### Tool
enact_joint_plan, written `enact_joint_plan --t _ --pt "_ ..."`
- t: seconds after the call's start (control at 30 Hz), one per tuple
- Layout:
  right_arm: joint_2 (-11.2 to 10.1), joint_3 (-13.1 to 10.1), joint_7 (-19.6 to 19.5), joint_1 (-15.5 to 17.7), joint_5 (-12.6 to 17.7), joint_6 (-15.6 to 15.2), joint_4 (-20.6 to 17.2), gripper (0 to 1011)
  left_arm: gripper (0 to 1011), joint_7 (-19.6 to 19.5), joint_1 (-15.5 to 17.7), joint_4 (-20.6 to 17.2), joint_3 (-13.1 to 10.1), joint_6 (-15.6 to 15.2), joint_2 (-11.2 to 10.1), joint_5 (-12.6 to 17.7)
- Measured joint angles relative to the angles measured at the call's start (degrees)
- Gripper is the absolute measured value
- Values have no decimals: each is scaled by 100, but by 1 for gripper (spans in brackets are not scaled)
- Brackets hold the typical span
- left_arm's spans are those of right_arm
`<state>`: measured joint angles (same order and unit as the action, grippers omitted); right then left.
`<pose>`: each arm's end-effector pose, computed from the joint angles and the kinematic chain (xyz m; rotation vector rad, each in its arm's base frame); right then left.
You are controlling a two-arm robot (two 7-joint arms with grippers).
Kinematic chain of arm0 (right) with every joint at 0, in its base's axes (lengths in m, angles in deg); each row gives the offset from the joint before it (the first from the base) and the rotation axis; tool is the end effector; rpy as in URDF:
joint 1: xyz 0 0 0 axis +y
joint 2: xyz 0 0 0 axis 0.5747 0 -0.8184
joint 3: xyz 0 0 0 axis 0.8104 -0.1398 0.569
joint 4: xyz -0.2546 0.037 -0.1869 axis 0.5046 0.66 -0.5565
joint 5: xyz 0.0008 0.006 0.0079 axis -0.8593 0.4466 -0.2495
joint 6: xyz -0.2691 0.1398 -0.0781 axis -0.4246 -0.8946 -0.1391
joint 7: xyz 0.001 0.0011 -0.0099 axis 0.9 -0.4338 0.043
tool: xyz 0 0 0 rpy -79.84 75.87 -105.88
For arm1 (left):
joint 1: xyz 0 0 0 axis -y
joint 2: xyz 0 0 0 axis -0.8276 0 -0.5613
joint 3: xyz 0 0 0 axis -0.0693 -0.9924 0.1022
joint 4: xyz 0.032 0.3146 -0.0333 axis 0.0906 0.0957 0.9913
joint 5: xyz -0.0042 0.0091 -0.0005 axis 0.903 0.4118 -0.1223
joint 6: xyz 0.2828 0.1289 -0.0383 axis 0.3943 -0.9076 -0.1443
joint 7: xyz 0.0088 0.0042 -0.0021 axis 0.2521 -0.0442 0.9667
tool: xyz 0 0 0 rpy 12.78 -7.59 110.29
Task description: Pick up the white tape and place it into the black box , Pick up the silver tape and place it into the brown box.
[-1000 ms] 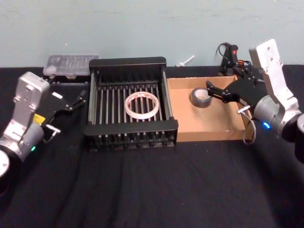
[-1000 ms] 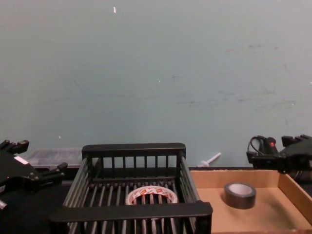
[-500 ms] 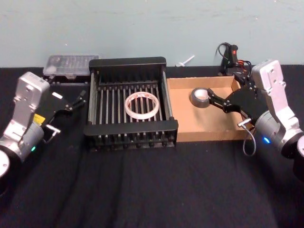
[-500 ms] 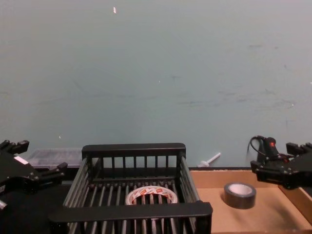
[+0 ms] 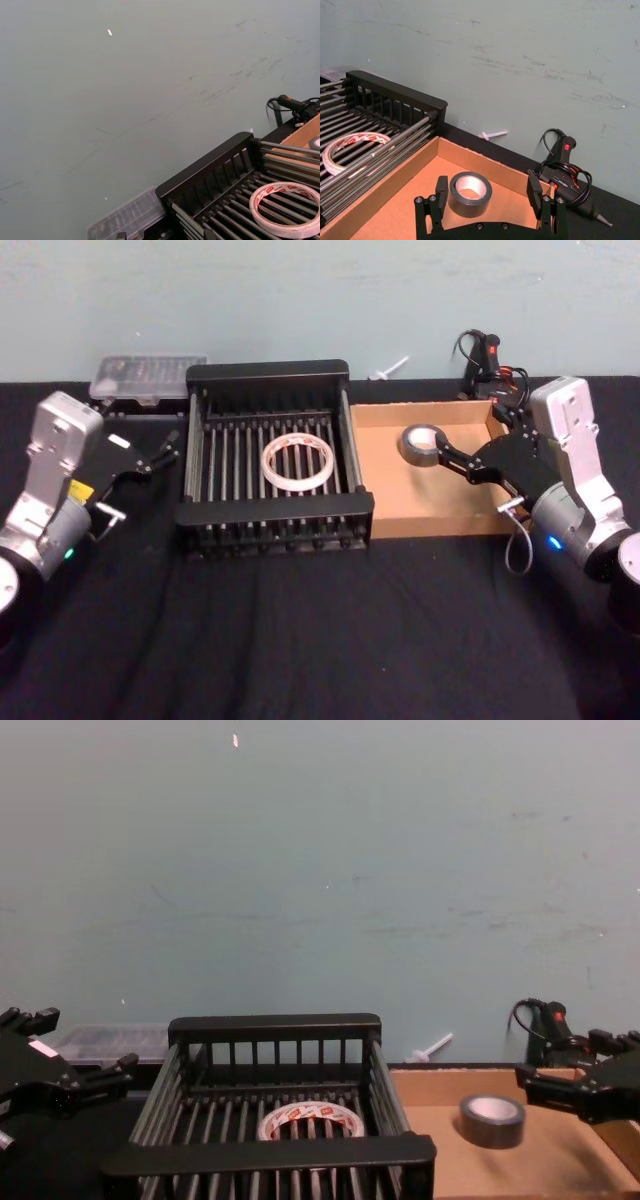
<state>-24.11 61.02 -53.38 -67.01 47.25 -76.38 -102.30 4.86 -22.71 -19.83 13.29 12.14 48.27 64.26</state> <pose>0.3922 -0.0428 -0.3317 -0.2322 -0.1341 -1.1507 0.3668 0.0973 -0.3255 0.3044 -0.2850 1.2479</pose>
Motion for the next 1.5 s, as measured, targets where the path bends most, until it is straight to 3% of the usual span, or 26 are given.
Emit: enact_joint_plan --t 1.5 --pt "-16 8 1 3 9 -8 -29 1002 1001 0 0 0 0 0 0 -1"
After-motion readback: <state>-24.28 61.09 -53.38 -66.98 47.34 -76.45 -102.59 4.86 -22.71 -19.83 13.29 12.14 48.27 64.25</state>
